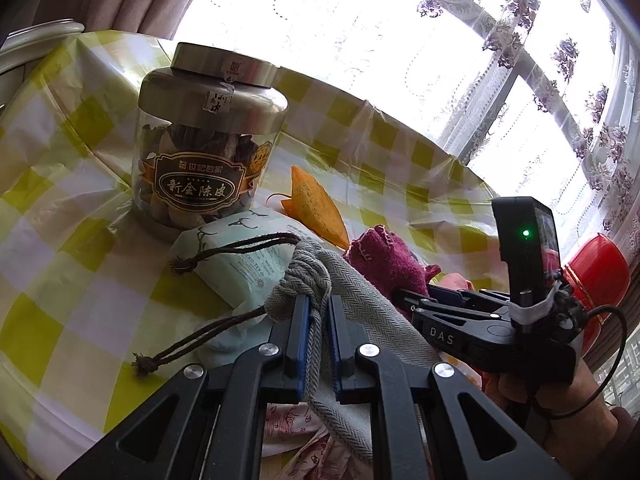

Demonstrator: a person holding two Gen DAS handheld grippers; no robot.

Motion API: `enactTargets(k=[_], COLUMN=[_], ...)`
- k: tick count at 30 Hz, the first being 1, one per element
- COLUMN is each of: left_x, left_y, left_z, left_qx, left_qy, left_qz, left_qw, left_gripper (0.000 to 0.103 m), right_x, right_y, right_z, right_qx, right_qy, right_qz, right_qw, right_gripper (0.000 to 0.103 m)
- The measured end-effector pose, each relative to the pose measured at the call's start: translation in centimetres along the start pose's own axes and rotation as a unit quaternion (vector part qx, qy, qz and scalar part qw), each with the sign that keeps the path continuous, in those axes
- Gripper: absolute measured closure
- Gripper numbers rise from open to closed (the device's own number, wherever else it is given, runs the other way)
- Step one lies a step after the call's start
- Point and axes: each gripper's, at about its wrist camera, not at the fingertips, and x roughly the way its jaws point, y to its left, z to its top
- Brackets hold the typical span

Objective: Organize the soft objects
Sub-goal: 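Lift the glove toward the white box with the right tool while the left tool holds the gray bag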

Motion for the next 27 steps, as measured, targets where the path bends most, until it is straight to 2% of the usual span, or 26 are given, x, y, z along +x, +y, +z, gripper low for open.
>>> enactTargets(k=[1,4,15,21,27], left_x=[0.0,0.1,-1.1,-2.4,-4.3], left_y=[0.0,0.0,-0.4,-1.6,-4.4], left_z=[0.0,0.0,0.0,-0.1,-0.8], left_qx=[0.000,0.002,0.008,0.016,0.036], left_qy=[0.000,0.000,-0.023,-0.027,-0.022], left_qz=[-0.001,-0.002,-0.014,-0.034,-0.074], left_qw=[1.0000,1.0000,0.9996,0.9989,0.9964], left_gripper=[0.093,0.093,0.093,0.093,0.093], right_x=[-0.2,-1.7,-10.1,-13.6,-16.4], right_y=[0.3,0.6,0.8,-0.2,-2.3], right_z=[-0.1,-0.3,-2.3,-5.4,-9.4], right_qx=[-0.008,-0.016,0.007,0.032,0.061], right_qy=[-0.005,-0.031,-0.104,-0.111,-0.108], right_qz=[-0.005,-0.010,0.019,0.023,0.019], right_qw=[1.000,0.999,0.994,0.993,0.992], right_gripper=[0.086,0.092,0.094,0.094,0.093])
